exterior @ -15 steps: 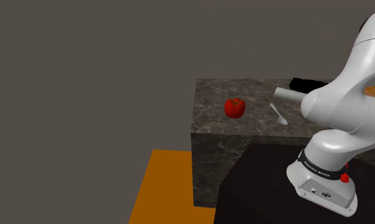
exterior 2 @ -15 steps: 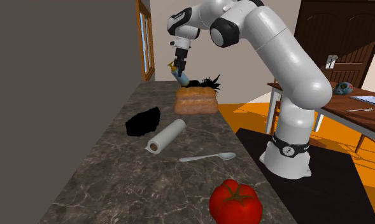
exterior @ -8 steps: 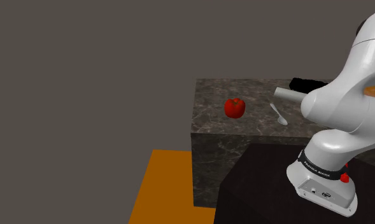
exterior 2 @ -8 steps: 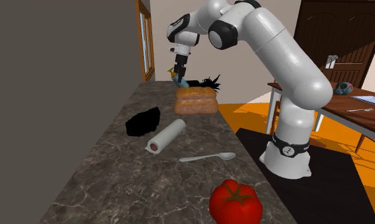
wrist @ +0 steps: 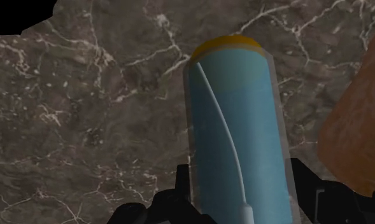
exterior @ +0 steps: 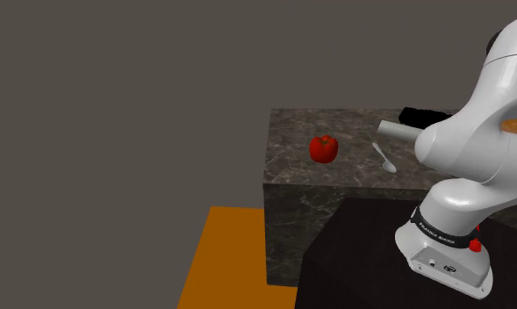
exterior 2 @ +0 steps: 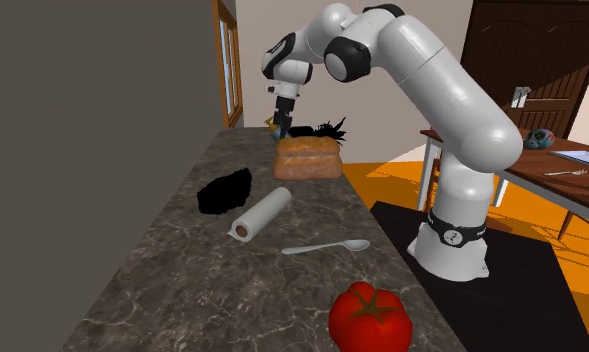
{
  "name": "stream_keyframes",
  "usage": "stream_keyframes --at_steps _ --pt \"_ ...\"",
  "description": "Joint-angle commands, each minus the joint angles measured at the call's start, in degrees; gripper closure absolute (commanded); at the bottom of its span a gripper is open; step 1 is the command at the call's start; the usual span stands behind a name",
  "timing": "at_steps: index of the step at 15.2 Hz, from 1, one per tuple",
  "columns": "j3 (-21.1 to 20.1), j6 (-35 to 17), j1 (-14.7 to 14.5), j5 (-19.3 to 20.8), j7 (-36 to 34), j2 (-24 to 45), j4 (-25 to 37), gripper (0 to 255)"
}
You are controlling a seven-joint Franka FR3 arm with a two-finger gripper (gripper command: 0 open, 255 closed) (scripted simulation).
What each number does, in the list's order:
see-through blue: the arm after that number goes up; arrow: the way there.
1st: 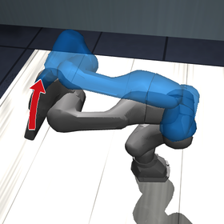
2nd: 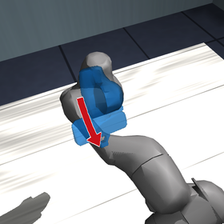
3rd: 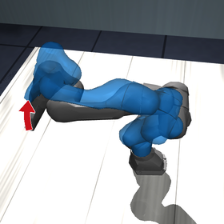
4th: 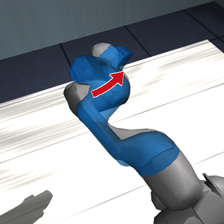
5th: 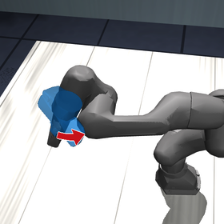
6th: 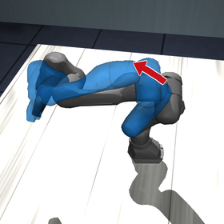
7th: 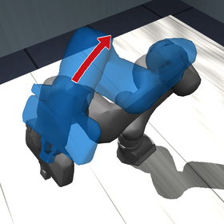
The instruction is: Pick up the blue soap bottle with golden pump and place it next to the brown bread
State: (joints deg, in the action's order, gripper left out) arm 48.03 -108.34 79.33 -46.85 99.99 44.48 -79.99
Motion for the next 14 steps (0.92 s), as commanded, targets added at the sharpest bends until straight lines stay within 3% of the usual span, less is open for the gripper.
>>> stream_keyframes --at_steps 1,14 --pt "-0.4 -0.9 0.2 -0.5 0.5 0.7 -0.4 255" --pt "-1.5 -3.6 0.4 -2.2 1.9 2.6 -1.7 255"
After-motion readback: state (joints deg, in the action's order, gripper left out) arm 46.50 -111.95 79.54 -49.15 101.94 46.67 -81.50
